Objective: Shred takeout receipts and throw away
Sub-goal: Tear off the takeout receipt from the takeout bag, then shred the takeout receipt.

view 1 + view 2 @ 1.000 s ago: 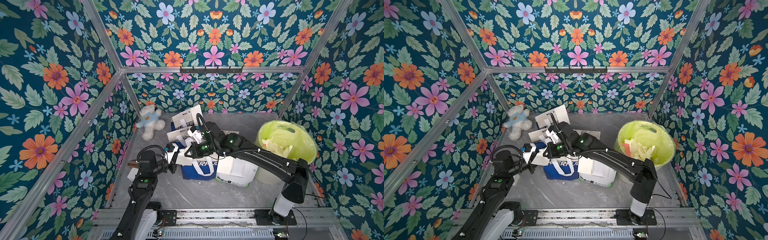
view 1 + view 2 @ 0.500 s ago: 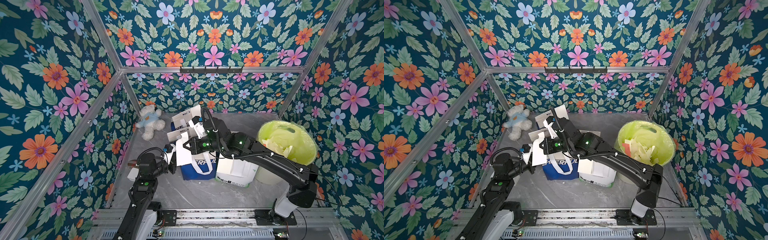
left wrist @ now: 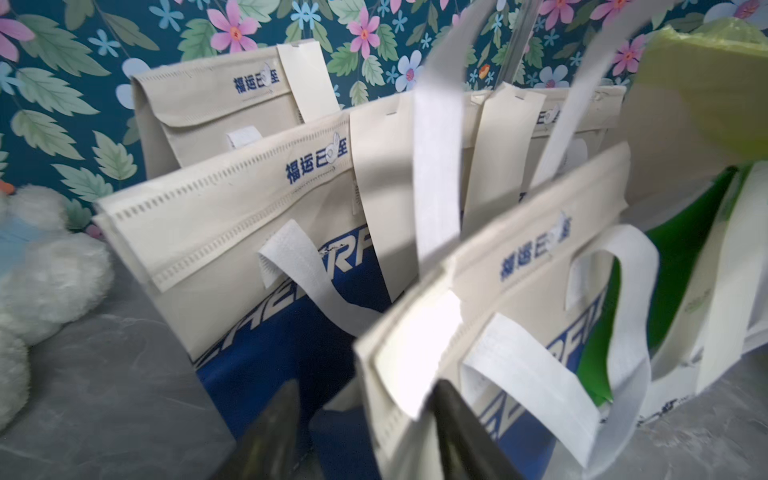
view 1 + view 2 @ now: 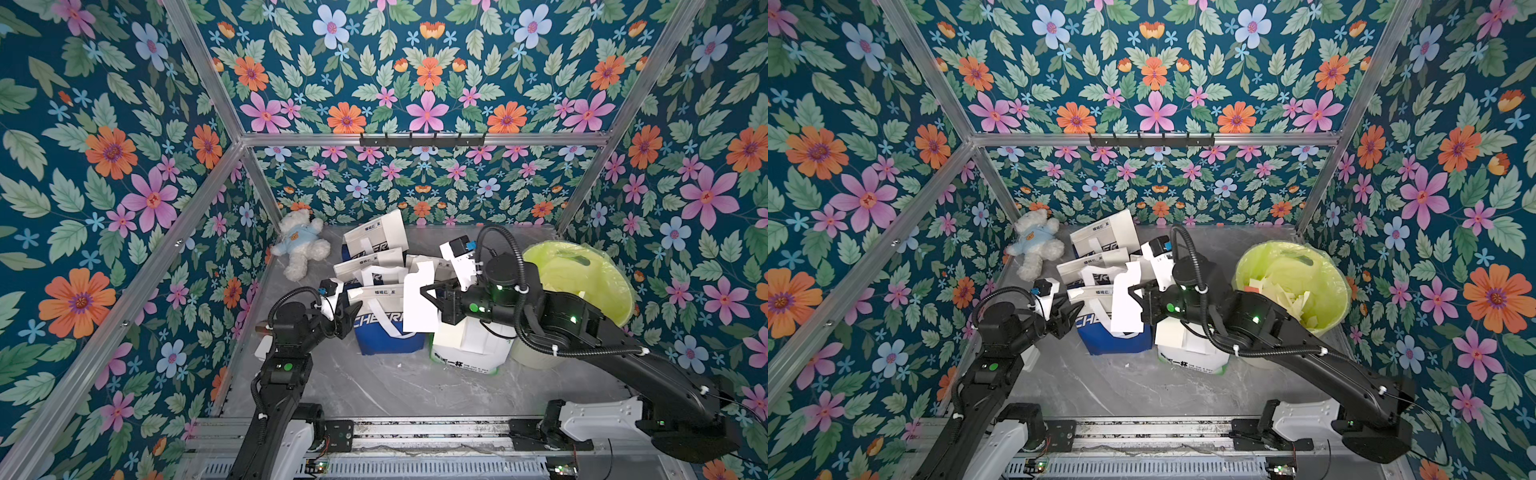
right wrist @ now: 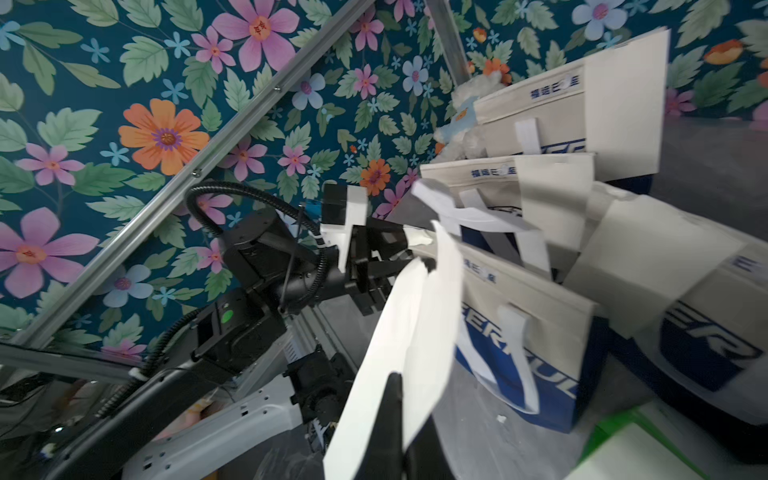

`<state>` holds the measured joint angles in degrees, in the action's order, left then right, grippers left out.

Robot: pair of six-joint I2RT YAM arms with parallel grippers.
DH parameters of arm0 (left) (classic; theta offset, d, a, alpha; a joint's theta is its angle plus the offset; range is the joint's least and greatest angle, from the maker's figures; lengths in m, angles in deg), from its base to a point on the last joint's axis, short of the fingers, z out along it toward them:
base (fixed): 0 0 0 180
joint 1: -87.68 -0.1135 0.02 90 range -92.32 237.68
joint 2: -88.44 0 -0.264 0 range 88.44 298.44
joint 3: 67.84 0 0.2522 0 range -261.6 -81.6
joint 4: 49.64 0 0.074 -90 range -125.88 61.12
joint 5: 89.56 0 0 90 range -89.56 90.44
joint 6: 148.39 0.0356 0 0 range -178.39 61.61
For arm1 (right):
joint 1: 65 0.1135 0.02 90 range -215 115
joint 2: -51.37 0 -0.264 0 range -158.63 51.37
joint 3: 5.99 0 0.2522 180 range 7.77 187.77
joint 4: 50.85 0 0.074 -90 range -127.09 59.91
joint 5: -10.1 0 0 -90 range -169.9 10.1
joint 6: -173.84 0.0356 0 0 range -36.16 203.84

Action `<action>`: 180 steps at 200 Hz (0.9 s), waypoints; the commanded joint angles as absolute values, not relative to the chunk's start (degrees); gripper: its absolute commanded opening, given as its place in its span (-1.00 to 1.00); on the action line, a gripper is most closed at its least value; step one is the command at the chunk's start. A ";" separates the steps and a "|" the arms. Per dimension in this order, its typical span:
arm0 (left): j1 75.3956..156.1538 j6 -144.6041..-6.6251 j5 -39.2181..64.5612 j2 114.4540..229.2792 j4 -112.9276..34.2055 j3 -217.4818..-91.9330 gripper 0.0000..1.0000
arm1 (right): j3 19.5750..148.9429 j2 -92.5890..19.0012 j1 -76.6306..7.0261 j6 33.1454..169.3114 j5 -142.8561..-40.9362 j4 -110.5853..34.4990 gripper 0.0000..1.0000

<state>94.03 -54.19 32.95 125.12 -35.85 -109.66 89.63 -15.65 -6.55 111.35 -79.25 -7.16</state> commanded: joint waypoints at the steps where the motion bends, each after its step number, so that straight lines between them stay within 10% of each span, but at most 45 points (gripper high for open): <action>1: 93.96 -56.20 27.13 121.56 -35.68 -111.06 0.99 | 83.16 -9.78 -6.87 102.98 -71.57 -9.71 -1.00; 41: 94.00 -61.22 26.47 115.12 -33.04 -116.63 0.99 | 70.92 1.74 -7.86 95.11 -70.26 -16.95 -1.00; 100: 95.74 -92.16 60.63 138.43 -47.78 -131.74 0.79 | 70.67 2.71 -12.33 92.29 -89.70 -17.48 -1.00; 180: 117.92 -93.23 57.09 151.62 -59.53 -140.21 0.51 | 72.73 -2.51 -15.21 94.39 -102.00 -23.73 -1.00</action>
<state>116.54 -87.21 55.75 149.28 -51.08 -140.06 72.45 -2.26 -15.14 94.24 -98.31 -19.55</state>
